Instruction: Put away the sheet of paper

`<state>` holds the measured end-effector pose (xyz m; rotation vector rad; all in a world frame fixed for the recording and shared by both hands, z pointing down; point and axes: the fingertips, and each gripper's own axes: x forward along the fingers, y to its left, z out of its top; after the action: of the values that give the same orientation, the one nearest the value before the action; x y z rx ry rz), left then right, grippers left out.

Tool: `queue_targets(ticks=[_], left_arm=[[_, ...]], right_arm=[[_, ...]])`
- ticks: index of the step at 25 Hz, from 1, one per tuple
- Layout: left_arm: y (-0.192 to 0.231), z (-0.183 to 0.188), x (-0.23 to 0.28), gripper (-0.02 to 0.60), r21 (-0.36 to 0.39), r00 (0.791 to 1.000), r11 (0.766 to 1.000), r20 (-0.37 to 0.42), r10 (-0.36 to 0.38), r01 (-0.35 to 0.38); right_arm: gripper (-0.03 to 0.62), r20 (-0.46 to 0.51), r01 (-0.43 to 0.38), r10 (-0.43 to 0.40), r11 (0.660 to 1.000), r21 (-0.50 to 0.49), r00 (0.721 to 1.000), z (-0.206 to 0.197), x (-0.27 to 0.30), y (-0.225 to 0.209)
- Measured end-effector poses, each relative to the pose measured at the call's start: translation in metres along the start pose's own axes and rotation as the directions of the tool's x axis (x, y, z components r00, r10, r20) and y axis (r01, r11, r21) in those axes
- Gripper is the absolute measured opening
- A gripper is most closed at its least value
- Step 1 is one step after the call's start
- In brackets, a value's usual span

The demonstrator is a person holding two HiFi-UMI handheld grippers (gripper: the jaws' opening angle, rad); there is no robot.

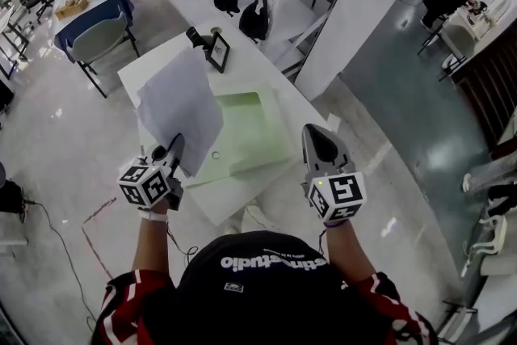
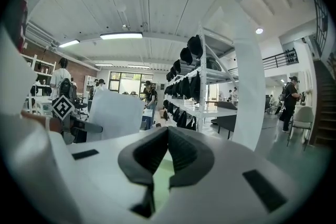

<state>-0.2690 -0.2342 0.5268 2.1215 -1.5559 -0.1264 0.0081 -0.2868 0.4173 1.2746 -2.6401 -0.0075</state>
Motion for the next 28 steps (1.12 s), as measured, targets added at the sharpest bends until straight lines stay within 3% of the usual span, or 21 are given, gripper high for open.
queue_targets(ticks=[3,14,23,28], left_arm=[[0.007,-0.011,0.013,0.006,-0.086,1.0,0.996,-0.011,-0.022,0.021],[0.034,-0.059,0.043,0.006,-0.143,0.99,0.99,-0.141,-0.02,0.0],[0.055,-0.087,0.049,0.006,-0.254,0.983,0.967,-0.18,-0.025,-0.022],[0.062,-0.106,0.052,0.006,-0.269,0.975,0.962,-0.22,-0.021,-0.04]], right_arm=[[-0.002,-0.015,0.003,-0.003,1.0,-0.005,1.0,-0.007,0.003,-0.003],[-0.002,-0.053,0.0,-0.001,1.0,-0.026,0.999,-0.023,0.011,-0.007],[-0.002,-0.07,-0.017,0.016,1.0,-0.015,0.997,-0.028,0.013,-0.007],[-0.002,-0.074,-0.017,0.016,1.0,-0.011,0.997,-0.031,0.013,-0.009]])
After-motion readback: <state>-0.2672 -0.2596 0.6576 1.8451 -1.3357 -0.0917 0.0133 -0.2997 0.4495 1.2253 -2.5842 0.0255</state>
